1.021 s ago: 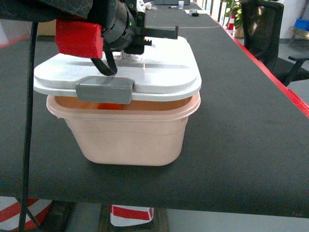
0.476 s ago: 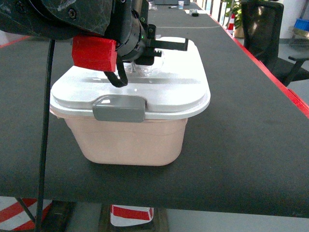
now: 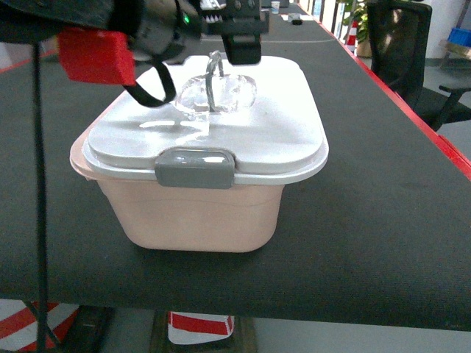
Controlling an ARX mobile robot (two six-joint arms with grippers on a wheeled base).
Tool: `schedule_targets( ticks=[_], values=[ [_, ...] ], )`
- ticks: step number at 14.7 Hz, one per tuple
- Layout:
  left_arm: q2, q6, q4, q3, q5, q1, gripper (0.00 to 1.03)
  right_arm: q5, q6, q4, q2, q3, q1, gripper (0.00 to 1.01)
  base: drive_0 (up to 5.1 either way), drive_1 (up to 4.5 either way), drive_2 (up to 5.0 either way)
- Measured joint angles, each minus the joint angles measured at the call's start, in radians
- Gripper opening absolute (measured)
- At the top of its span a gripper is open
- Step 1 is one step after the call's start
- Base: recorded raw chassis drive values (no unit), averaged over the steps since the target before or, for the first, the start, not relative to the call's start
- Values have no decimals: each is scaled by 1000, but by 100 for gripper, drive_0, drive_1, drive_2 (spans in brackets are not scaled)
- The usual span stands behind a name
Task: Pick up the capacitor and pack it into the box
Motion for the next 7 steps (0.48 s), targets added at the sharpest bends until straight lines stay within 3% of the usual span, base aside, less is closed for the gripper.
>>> schedule_targets(
  ticks=[1, 2, 5, 7],
  values=[
    [-46, 1, 36, -30, 4, 20, 99, 0, 0, 0, 0, 0, 0, 98, 0, 0, 0],
    [-85, 1, 68, -55, 16, 40, 100, 0, 0, 0, 0, 0, 0, 98, 0, 0, 0],
    [-339, 32, 334, -295, 169, 151, 98, 0, 0, 0, 0, 0, 0, 98, 0, 0, 0],
    [-397, 43, 388, -370, 204, 172, 98, 0, 0, 0, 0, 0, 0, 98, 0, 0, 0]
  ],
)
